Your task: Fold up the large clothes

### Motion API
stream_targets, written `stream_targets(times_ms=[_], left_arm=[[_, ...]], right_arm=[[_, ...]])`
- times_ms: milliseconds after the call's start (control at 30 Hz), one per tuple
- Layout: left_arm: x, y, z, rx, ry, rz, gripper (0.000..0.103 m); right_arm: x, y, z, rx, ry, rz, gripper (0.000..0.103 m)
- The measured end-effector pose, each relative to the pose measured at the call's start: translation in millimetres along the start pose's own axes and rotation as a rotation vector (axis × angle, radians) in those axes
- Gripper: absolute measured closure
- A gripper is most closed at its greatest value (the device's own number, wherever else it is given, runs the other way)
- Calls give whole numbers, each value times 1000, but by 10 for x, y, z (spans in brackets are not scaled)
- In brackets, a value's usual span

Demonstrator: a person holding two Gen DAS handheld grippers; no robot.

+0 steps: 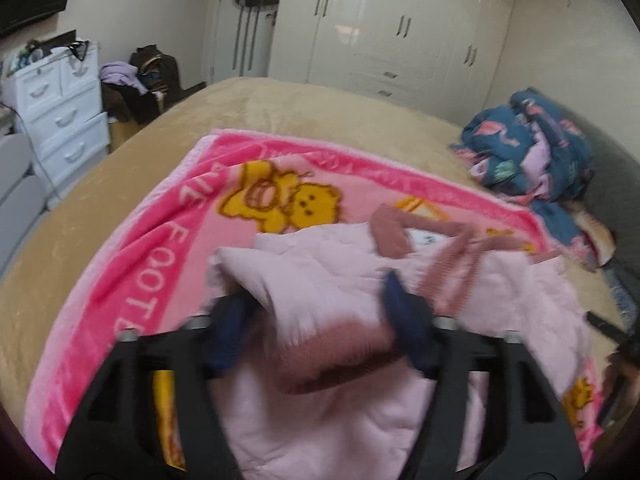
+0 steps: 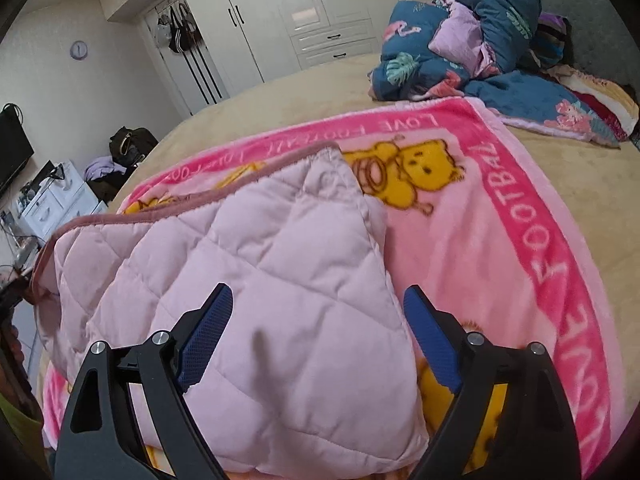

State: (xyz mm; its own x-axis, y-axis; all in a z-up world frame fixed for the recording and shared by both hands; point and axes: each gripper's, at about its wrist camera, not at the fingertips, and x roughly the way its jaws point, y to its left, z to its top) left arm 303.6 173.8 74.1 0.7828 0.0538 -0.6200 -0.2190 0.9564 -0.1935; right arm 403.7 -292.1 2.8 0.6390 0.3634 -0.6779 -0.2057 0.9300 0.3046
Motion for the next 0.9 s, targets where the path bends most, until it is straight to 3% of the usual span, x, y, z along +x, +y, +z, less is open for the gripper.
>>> stream_targets(times_ms=[100, 233, 333, 433, 500, 667, 800, 867, 900], left_arm=[[-162, -114, 14, 53, -61, 50, 14], [-343, -145, 34, 90, -114, 57, 10], [-367, -42, -20, 118, -125, 120, 10], [-259, 163, -167, 118, -81, 156, 10], [-114, 342, -335, 110, -11, 145, 10], [198, 662, -774, 53, 146, 16, 9], [314, 673, -912, 18, 170, -47, 10], [297, 566, -908, 56, 143, -39, 31], [289, 521, -905, 74, 135, -26, 50]], right_arm=[[5, -14, -39, 1, -1, 4, 17], [-48, -1, -63, -25, -11, 0, 17], [-111, -1, -83, -43, -24, -5, 17], [-152, -4, -123, -70, -30, -14, 17], [-161, 0, -146, -88, -31, -19, 17], [-90, -10, -212, -124, -15, -28, 16], [1, -32, -248, -141, -15, -35, 18], [45, -45, -275, -132, -2, -20, 32], [48, -40, -286, -134, -5, -31, 36]])
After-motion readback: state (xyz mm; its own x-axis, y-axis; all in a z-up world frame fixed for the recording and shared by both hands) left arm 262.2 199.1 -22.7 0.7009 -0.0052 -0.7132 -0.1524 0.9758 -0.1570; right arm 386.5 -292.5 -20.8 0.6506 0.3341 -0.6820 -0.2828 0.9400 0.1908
